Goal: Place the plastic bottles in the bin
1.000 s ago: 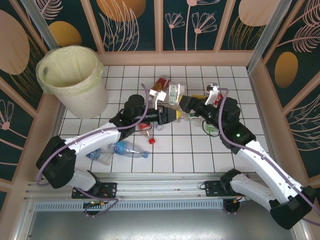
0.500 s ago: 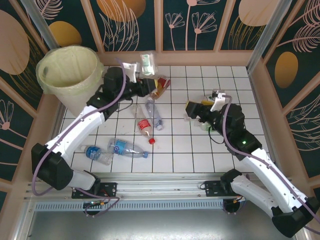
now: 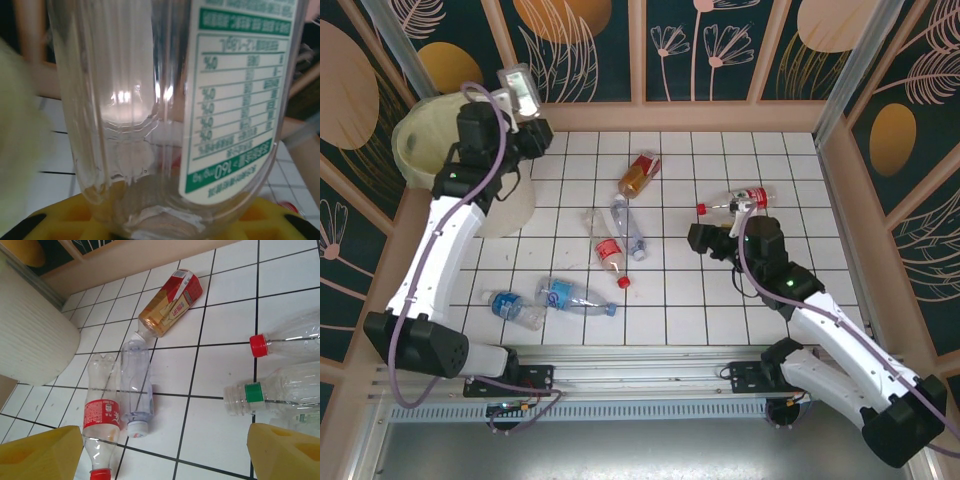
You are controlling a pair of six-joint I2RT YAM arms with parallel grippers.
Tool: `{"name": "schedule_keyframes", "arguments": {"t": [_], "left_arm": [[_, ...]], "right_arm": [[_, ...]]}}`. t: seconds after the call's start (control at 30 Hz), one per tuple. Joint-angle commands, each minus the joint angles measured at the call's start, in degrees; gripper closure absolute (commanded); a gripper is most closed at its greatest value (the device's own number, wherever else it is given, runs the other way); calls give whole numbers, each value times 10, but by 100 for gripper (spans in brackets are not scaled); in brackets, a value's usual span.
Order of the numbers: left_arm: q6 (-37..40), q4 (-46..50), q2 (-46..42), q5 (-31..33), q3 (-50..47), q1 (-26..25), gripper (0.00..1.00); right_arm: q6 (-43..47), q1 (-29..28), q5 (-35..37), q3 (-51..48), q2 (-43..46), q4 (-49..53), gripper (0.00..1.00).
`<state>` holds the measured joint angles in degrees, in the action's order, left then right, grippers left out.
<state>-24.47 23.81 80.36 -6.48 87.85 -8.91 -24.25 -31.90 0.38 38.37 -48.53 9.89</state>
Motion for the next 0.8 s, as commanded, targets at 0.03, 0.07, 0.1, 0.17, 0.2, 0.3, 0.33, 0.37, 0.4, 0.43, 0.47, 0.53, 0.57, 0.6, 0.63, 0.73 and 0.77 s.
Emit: {"name": "schedule_keyframes", "arguments": {"t": [0.03,0.07,0.1,0.17,0.2,0.3,0.33,0.37,0.4,0.43,0.47,0.53,0.57,0.6,0.63,0.73,0.77], "left_arm": [[18,40,13,56,49,41,61],[20,49,20,64,59,49,61],[20,57,28,70,66,58,61],[16,62,39,78,72,77,60],[17,64,45,80,76,87,60],[17,74,69,80,89,117,60],[17,79,81,77,96,129,60],[17,84,90,71,102,139,60],[14,90,101,60,107,151,60],[11,92,111,49,110,163,59],[10,94,118,44,114,171,59],[9,96,132,38,117,182,59],[10,97,137,34,117,185,58],[10,100,143,30,119,188,57],[9,101,147,27,118,189,56],[11,103,156,30,113,189,54],[11,103,157,30,112,189,53]], "right_arm": [[12,3,-14,-12,-3,-31,14],[11,3,-17,-14,-4,-31,14],[11,3,-19,-15,-5,-30,14],[7,3,-20,-17,-5,-25,14],[5,3,-20,-20,-5,-20,14],[-8,3,-15,-24,-8,-4,14],[-11,3,-17,-26,-9,0,14],[-13,2,-21,-29,-10,0,14],[-15,3,-25,-32,-11,0,14],[-18,3,-28,-35,-12,-3,14],[-19,3,-30,-38,-13,-4,14],[-23,3,-33,-41,-15,-7,14],[-24,3,-35,-40,-17,-8,14],[-23,3,-39,-40,-21,-10,14],[-21,3,-45,-38,-25,-12,14],[8,3,-97,-27,-62,-18,13],[18,2,-111,-22,-76,-20,13]]}}
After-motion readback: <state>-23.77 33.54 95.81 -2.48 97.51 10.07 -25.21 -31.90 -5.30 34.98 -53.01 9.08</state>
